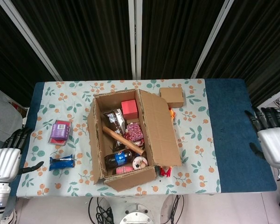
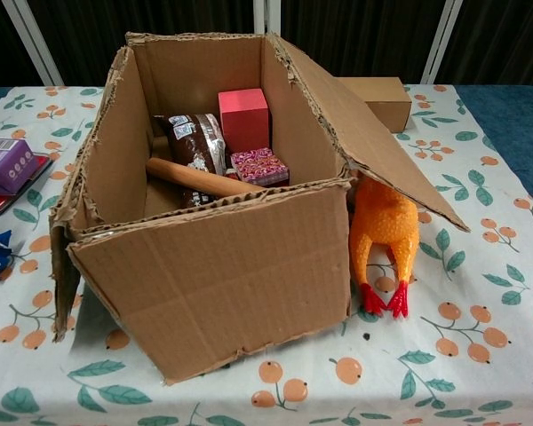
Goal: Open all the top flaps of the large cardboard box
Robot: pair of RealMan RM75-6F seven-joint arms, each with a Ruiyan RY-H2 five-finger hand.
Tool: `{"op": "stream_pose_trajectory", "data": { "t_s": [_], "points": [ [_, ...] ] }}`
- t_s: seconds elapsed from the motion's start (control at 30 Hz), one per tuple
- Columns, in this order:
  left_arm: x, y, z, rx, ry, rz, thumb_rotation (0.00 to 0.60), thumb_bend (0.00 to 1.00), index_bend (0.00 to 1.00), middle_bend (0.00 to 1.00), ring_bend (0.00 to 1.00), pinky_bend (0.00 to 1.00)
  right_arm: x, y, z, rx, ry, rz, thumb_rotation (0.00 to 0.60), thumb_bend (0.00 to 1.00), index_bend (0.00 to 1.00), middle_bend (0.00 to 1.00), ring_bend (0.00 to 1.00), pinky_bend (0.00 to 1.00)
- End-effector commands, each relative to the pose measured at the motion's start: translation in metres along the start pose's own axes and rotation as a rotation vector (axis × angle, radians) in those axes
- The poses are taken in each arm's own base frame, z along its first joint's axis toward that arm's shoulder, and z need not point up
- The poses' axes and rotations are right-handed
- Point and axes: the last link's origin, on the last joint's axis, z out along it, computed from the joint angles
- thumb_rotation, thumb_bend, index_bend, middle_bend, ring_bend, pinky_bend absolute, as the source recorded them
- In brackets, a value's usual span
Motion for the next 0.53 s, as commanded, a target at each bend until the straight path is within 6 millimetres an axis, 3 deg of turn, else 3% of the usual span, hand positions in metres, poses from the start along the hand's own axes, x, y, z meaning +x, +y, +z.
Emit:
{"op": "stream_pose_trajectory", "data": {
  "t_s": [0.03,0.33,0.53],
  "points": [
    [-0.003,-0.004,-0.002,0.005,0.003,0.038,0.484,0.1,0.08,0.07,0.08,0.2,-0.084,0.026,-0.006,-0.011,0.103,0.08,0.6,0.22,0.0,0.0,0.0,0.0],
    [-0.011,-0.017,-0.003,0.017,-0.003,0.021,0.478,0.1,0.08,0.07,0.08,0.2,-0.118,0.043,0.003,-0.038,0.148,0.145,0.6,0.23,0.0,0.0,0.0,0.0],
    [-0.012,-0.018,0.0,-0.008,-0.008,0.027,0.473,0.1,0.08,0.07,0.08,0.2,-0.122,0.036,0.006,-0.009,0.11,0.178,0.6,0.24,0.0,0.0,0.0,0.0]
  ]
}}
